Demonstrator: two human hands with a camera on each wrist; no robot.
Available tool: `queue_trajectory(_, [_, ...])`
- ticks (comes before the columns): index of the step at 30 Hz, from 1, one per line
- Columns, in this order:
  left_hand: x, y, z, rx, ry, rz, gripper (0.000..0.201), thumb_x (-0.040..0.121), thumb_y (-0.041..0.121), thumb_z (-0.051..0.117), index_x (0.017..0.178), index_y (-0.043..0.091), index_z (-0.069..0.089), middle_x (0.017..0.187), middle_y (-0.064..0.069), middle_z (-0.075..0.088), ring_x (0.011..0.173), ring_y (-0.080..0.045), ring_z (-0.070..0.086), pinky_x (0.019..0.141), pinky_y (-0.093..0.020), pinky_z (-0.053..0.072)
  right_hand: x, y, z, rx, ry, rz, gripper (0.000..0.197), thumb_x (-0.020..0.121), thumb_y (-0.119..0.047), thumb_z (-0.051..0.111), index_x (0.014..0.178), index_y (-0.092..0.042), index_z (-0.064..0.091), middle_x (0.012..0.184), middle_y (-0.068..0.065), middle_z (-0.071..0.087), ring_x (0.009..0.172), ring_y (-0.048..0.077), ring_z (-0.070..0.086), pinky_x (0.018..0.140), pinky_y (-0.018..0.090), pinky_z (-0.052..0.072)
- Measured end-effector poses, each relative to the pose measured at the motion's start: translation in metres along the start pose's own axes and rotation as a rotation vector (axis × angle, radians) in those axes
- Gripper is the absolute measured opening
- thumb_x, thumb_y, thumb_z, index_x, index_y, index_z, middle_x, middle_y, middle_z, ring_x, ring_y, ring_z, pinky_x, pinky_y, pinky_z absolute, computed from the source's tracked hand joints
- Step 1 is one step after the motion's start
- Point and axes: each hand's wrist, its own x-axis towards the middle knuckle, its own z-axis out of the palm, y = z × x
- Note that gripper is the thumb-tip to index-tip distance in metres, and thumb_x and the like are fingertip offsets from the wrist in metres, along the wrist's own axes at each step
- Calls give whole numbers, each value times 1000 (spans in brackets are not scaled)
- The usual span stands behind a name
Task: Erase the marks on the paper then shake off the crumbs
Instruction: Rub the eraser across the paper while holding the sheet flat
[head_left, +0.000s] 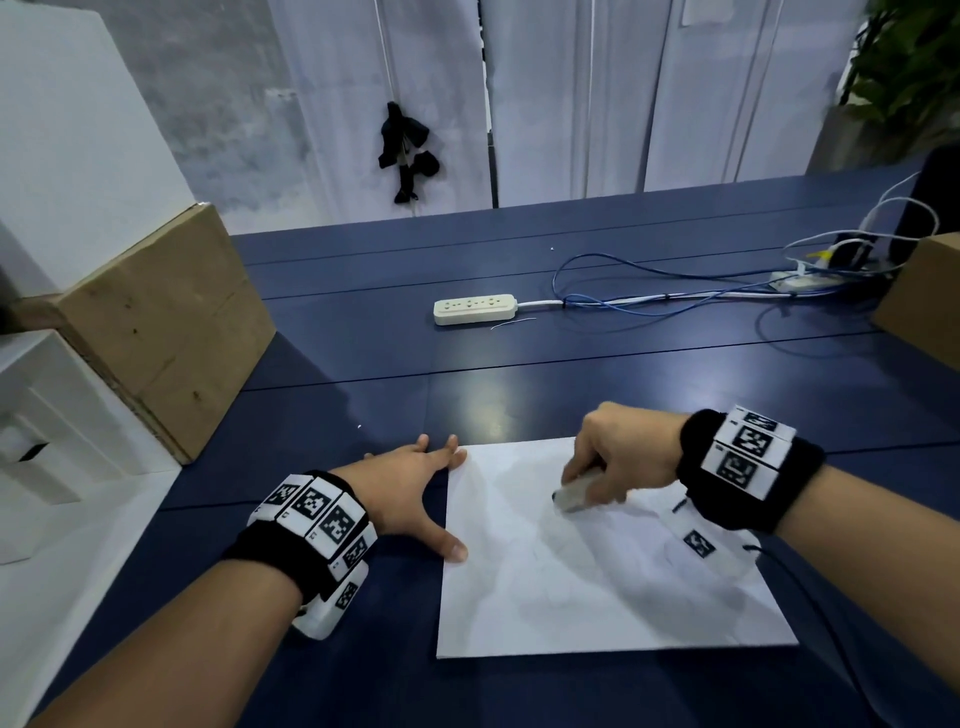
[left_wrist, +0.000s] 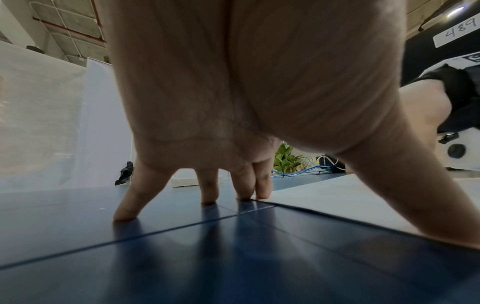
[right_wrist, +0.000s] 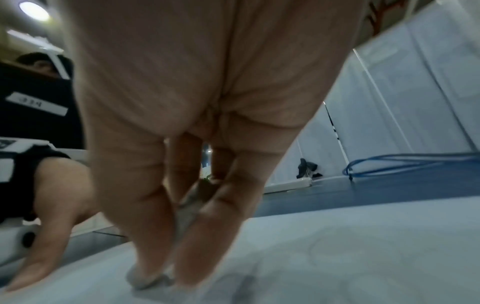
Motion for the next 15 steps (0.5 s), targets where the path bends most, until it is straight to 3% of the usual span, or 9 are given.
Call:
queue_trajectory(2, [0, 1, 0, 1, -3, -5, 139, 49, 80, 76, 158, 33, 4, 163, 22, -1, 151, -9, -10, 120, -59, 13, 1, -1, 0, -20, -19, -2, 14, 80, -32, 70, 91, -28, 77, 65, -1, 71, 54, 9, 66, 60, 21, 57])
queue_trajectory(7, [0, 1, 0, 2, 3, -13, 139, 49, 80, 76, 158, 34, 3, 163, 21, -2, 150, -8, -11, 120, -58, 13, 19, 16, -9, -78, 156, 92, 17, 80, -28, 64, 89, -21, 77, 67, 1, 73, 50, 8, 62, 64, 35, 59])
queue_trajectory(9, [0, 1, 1, 10, 6, -7, 138, 49, 81, 75, 158, 34, 3, 163, 23, -3, 151, -8, -10, 120, -58, 13, 10, 11, -5, -46, 122, 74, 17, 81, -33, 65, 87, -21, 77, 65, 1, 71, 50, 8, 63, 63, 32, 59])
queue_trajectory(12, [2, -1, 1, 19, 3, -11, 142, 45, 85, 72, 157, 34, 2, 163, 22, -3, 151, -8, -10, 119, -60, 13, -3, 0, -2, -1, -46, 31, 13, 79, -41, 70, 79, -30, 75, 65, -3, 71, 53, 7, 67, 64, 27, 59])
queue_trajectory(15, [2, -2, 1, 15, -2, -19, 146, 39, 89, 68, 157, 35, 2, 164, 19, -2, 151, -8, -10, 119, -59, 13, 10, 7, -12, -41, -12, 56, 16, 73, -28, 70, 86, -28, 78, 66, -6, 73, 54, 5, 68, 72, 29, 60])
